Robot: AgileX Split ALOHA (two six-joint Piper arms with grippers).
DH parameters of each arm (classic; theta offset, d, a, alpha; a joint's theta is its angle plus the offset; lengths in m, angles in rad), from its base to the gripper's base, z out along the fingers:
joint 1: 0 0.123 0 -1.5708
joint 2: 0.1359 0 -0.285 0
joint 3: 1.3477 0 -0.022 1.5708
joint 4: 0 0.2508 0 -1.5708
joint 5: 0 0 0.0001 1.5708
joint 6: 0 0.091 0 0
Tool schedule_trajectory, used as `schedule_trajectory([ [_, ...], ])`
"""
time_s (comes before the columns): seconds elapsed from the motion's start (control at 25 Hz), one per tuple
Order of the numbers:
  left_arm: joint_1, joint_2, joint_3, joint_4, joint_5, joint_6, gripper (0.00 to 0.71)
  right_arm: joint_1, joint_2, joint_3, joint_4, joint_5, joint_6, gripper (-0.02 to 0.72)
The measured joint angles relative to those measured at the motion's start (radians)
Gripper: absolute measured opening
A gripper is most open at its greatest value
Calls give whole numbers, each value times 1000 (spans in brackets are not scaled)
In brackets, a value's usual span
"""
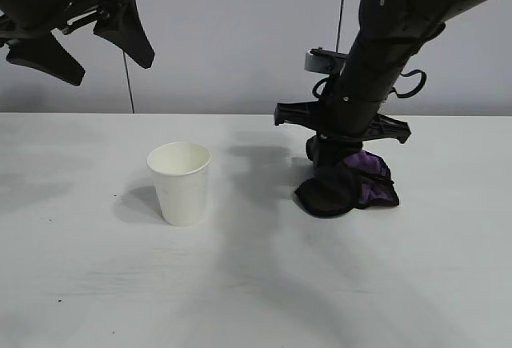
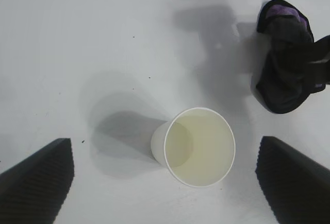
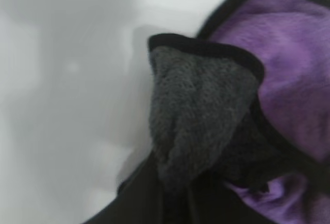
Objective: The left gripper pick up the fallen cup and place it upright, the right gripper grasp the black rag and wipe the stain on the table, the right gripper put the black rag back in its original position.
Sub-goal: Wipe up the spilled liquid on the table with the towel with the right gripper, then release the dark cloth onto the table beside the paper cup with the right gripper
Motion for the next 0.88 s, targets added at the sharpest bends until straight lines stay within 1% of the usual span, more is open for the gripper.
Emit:
schedule_trajectory([
  [0.16,0,0,0,0,0,0,693,-16,-40,2,-18,83,-13,12],
  [0.28,0,0,0,0,0,0,693,-43,-87,2,-68,147,-20,12],
  [0.4,0,0,0,0,0,0,693,-71,-141,2,-98,209,-29,12],
  [0.52,0,0,0,0,0,0,693,-94,-195,9,-112,272,-44,12],
  [0.72,0,0,0,0,0,0,693,-101,-248,46,-112,301,-66,12],
  [0.88,0,0,0,0,0,0,693,-101,-249,87,-98,315,-84,12],
])
